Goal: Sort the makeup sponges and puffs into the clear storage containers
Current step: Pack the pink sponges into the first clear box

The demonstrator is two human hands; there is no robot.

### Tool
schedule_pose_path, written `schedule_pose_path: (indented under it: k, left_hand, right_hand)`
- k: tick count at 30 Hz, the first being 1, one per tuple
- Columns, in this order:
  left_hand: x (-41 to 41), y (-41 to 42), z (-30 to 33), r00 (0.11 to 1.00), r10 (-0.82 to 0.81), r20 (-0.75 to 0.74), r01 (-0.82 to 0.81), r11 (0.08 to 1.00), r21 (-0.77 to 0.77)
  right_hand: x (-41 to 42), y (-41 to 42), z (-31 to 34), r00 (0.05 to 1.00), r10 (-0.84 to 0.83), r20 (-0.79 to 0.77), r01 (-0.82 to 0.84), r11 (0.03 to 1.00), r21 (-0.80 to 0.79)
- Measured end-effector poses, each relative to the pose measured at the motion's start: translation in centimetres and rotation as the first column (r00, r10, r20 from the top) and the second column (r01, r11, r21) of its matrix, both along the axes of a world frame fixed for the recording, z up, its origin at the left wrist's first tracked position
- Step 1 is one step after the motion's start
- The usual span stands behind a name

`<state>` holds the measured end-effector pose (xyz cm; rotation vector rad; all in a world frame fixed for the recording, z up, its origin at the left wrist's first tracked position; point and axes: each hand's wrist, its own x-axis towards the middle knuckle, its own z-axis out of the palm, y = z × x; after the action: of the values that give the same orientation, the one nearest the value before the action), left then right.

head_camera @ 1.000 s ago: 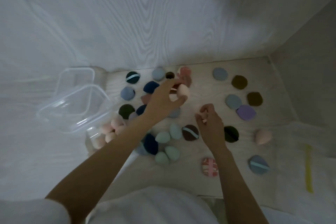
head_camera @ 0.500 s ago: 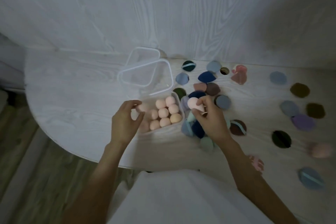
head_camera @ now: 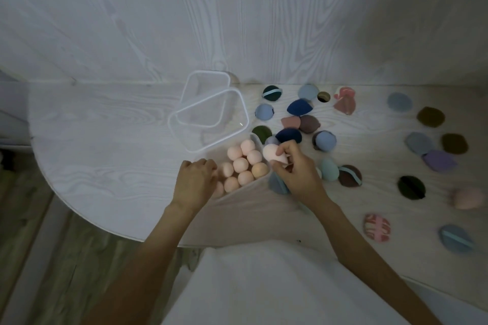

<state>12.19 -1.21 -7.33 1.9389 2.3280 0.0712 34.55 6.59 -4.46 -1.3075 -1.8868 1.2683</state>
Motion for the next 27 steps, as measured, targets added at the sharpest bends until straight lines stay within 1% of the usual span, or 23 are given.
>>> schedule_pose_path:
  k: [4, 7, 8, 10, 11, 13, 15, 17, 19, 20, 21, 24, 27]
  left_hand:
    - [-0.3, -0.6, -0.5, 0.997, -0.041, 0.066, 0.04, 0.999, 0.023]
    - [-0.5, -1.2, -0.4, 0.989, -0.143, 0.046, 0.14, 0.988, 0.064]
    - [-0.3, -1.5, 0.0, 0.987, -0.147, 0.06, 0.146, 0.989, 0.03]
    - [0.2, -1.9, 0.8, 0.989, -0.086, 0.123, 0.101, 0.988, -0.116]
    - [0.3, -2.4, 1.0, 0.99, -0.036, 0.133, 0.061, 0.98, -0.188]
    - [0.7, -3.0, 1.0, 0.995, -0.019, 0.098, 0.042, 0.971, -0.235]
    - [1.2, -3.3, 0.6, 0.993, 0.0, 0.116, 0.025, 0.977, -0.213]
    - [1.5, -3.4, 0.2, 0.988, 0.031, 0.153, -0.006, 0.987, -0.163]
    - [1.5, -3.6, -0.2, 0.987, 0.028, 0.158, -0.012, 0.995, -0.097]
    - [1.4, -3.6, -0.3, 0.987, 0.015, 0.16, -0.004, 0.998, -0.067]
    - [1.2, -3.7, -0.5, 0.986, 0.006, 0.166, 0.001, 0.999, -0.046]
    - [0.5, -3.6, -0.7, 0.986, -0.007, 0.168, 0.011, 1.0, -0.022]
    - [0.3, -3.3, -0.6, 0.989, -0.023, 0.145, 0.032, 0.998, -0.059]
  right_hand:
    - [-0.2, 0.4, 0.0, 1.0, -0.006, 0.026, 0.006, 1.0, -0.016]
    - [-0.5, 0.6, 0.1, 0.999, 0.01, 0.036, -0.01, 1.0, -0.019]
    - [-0.8, 0.6, 0.2, 0.998, 0.046, 0.039, -0.046, 0.999, -0.019]
    - [-1.7, 0.9, 0.3, 0.989, 0.128, 0.067, -0.128, 0.992, -0.016]
    - [-2.4, 1.0, 0.3, 0.977, 0.187, 0.103, -0.188, 0.982, 0.007]
    - [-4.1, 1.2, 0.4, 0.94, 0.282, 0.19, -0.306, 0.946, 0.107]
    - [-6.2, 1.4, 0.2, 0.894, 0.35, 0.281, -0.409, 0.892, 0.191]
    - [-8.1, 1.6, -0.2, 0.83, 0.401, 0.388, -0.518, 0.813, 0.268]
    - [-9.3, 1.8, -0.9, 0.724, 0.416, 0.55, -0.653, 0.671, 0.351]
    - [-9.6, 1.9, -1.2, 0.667, 0.414, 0.619, -0.708, 0.611, 0.354]
    - [-9.8, 2.0, -1.6, 0.621, 0.408, 0.669, -0.743, 0.578, 0.337]
    - [-10.0, 2.2, -2.3, 0.539, 0.39, 0.746, -0.781, 0.563, 0.27]
    - [-10.7, 2.3, -2.2, 0.464, 0.41, 0.785, -0.822, 0.531, 0.208]
